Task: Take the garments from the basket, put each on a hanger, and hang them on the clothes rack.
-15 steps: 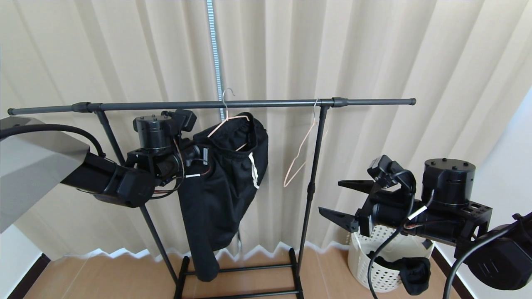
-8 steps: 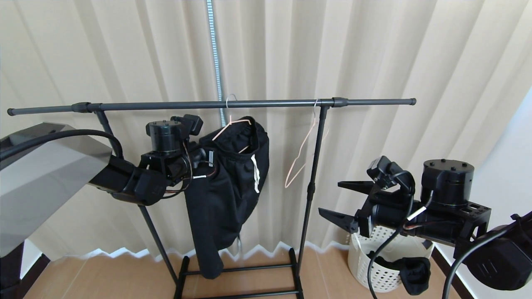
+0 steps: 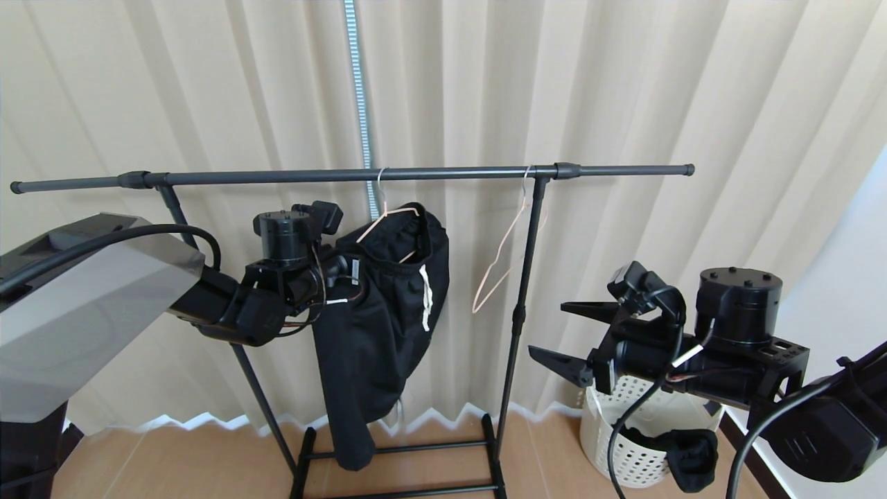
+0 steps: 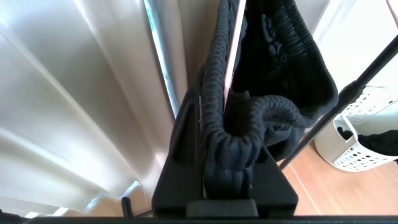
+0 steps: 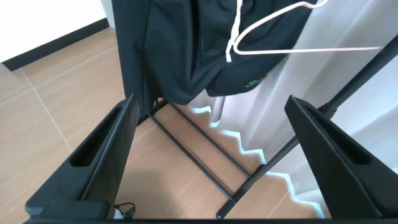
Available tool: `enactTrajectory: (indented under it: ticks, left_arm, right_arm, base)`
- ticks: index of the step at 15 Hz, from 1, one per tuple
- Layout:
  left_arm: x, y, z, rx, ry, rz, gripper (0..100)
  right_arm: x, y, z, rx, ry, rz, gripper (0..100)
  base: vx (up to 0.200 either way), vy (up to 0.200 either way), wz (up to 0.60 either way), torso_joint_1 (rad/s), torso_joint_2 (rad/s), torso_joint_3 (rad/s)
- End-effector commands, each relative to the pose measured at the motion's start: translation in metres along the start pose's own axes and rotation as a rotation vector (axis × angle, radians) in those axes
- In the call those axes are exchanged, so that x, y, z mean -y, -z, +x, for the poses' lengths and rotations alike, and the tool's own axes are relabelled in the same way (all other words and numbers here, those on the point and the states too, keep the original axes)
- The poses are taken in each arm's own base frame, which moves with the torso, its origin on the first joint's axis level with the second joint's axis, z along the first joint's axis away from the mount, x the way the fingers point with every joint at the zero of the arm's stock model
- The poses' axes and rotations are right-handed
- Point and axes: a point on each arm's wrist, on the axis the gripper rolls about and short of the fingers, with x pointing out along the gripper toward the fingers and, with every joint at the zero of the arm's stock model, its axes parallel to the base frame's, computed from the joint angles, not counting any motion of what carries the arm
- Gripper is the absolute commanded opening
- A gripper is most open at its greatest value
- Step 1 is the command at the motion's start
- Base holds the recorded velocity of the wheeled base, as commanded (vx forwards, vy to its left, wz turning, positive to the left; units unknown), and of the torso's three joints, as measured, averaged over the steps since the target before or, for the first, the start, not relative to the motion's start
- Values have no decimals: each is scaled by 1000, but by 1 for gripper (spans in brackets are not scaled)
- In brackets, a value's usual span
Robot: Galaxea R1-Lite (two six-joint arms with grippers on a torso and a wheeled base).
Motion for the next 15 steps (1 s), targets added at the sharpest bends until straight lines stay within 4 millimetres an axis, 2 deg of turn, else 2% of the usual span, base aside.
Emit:
enactTrajectory:
  ticks: [1, 3, 4, 9, 15]
  left_arm:
    - [0, 1, 0, -4, 2, 0, 0]
    - [0, 1, 0, -6, 0, -6, 0]
    - [0, 1, 0, -6, 0, -6, 100]
    - [0, 3, -4, -18, 0, 0, 100]
    - [-1, -4, -41, -44, 3, 41, 100]
  right_arm:
    - [0, 5, 2, -10, -2, 5, 100]
    - [1, 5, 3, -3, -1, 1, 100]
    - [1, 5, 3, -4, 0, 1, 100]
    - [1, 5, 3, -2, 1, 1, 100]
    - [-2, -1, -4, 18, 2, -10, 100]
  base:
    - [0, 0, 0, 0, 0, 0]
    - [0, 0, 0, 0, 0, 0]
    - [0, 0, 0, 0, 0, 0]
    - [0, 0, 0, 0, 0, 0]
    - [0, 0, 0, 0, 0, 0]
